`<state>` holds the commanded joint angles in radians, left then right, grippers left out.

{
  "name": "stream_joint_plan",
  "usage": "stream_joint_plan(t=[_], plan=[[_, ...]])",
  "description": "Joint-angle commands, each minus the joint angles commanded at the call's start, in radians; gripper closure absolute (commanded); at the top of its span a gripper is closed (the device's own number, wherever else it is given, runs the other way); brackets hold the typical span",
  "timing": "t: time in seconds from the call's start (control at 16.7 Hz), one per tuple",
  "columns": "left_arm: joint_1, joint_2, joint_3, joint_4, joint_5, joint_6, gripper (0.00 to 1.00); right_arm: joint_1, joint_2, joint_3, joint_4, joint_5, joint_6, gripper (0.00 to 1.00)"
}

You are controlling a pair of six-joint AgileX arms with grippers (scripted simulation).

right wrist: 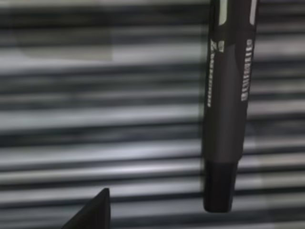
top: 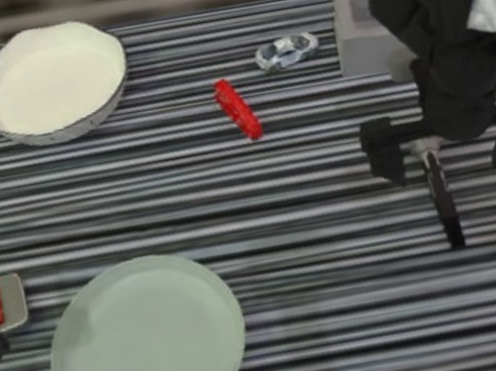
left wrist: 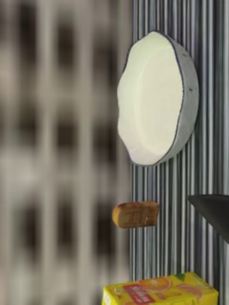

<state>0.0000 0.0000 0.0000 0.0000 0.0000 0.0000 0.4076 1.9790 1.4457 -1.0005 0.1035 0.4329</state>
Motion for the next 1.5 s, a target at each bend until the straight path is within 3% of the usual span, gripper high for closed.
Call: stream_joint_plan(t=[0.3, 0.72, 1.02, 1.5], plan=[[0.0, 0.0, 0.0, 0.0, 0.0, 0.0, 0.0, -0.006, 0.02, -0.023, 0.042, 0.0, -0.006, 0.0], [0.0, 0.0, 0.0, 0.0, 0.0, 0.0, 0.0, -0.024, 0.166, -0.146, 0.319, 0.0, -0.022, 0.0], [0.0, 0.0, 0.0, 0.0, 0.0, 0.0, 0.0, -0.025, 0.181, -0.159, 0.342, 0.001, -0.023, 0.0], [0.0, 0.0, 0.0, 0.0, 0.0, 0.0, 0.0, -0.025, 0.181, -0.159, 0.342, 0.001, -0.023, 0.6]])
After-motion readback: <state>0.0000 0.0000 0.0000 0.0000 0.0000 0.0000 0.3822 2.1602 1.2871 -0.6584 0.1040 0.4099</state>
